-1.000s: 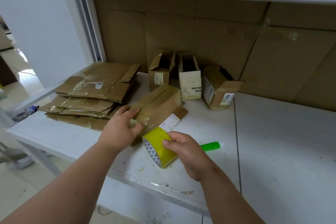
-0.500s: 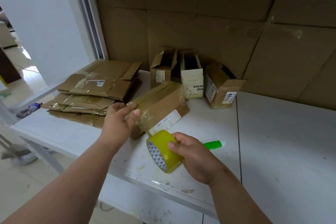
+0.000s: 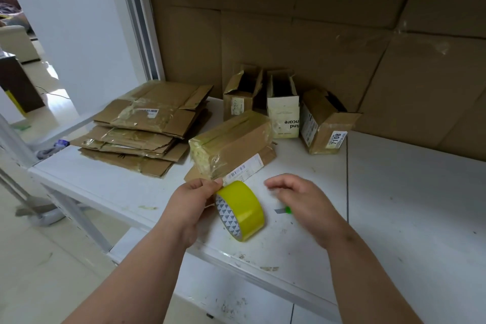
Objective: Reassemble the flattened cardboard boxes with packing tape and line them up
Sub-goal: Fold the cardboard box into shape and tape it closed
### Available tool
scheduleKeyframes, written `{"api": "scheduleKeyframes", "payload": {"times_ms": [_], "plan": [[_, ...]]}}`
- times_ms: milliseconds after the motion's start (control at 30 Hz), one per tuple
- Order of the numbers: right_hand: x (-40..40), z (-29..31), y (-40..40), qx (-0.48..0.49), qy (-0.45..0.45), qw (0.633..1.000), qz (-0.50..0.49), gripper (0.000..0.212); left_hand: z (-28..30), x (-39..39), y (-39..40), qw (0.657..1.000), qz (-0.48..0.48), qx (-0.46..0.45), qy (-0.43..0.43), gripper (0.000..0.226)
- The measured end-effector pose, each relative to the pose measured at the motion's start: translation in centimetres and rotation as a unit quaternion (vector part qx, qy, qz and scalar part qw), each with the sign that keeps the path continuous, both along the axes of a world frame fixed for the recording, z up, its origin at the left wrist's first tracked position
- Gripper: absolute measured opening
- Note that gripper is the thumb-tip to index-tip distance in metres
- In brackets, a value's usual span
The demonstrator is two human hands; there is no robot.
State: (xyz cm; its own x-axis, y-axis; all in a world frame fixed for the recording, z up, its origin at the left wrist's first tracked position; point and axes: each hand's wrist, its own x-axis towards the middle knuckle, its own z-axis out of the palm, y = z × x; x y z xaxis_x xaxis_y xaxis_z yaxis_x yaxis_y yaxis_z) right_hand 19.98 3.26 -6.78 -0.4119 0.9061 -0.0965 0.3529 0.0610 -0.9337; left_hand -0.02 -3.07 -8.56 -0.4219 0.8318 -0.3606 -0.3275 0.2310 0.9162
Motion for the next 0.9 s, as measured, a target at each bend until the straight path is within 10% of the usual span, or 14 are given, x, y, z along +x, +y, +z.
{"api": "scheduleKeyframes", "payload": {"times_ms": [200,367,600,900], "plan": [[2.7,-2.1,2.3,0.154,-0.464,0.872,0.036,0.049,0.0,0.7,0.2,0.998,0.057,-0.006,-0.018,0.013],[2.5,-2.7,2.5,0.217,-0.458,0.862,-0.003,0.017,-0.1,1.1,0.5,0.997,0.081,-0.004,0.013,0.018],[0.0,0.7,3.0,0.120,-0.151,0.981,0.035,0.019,-0.1,1.7,0.9,0.993,0.117,0.006,-0.008,0.016],[-5.2,3.5,4.2,0.178,-0.151,0.956,0.178,0.012,1.2,2.2,0.9,0.991,0.136,0.010,-0.009,0.008]]}}
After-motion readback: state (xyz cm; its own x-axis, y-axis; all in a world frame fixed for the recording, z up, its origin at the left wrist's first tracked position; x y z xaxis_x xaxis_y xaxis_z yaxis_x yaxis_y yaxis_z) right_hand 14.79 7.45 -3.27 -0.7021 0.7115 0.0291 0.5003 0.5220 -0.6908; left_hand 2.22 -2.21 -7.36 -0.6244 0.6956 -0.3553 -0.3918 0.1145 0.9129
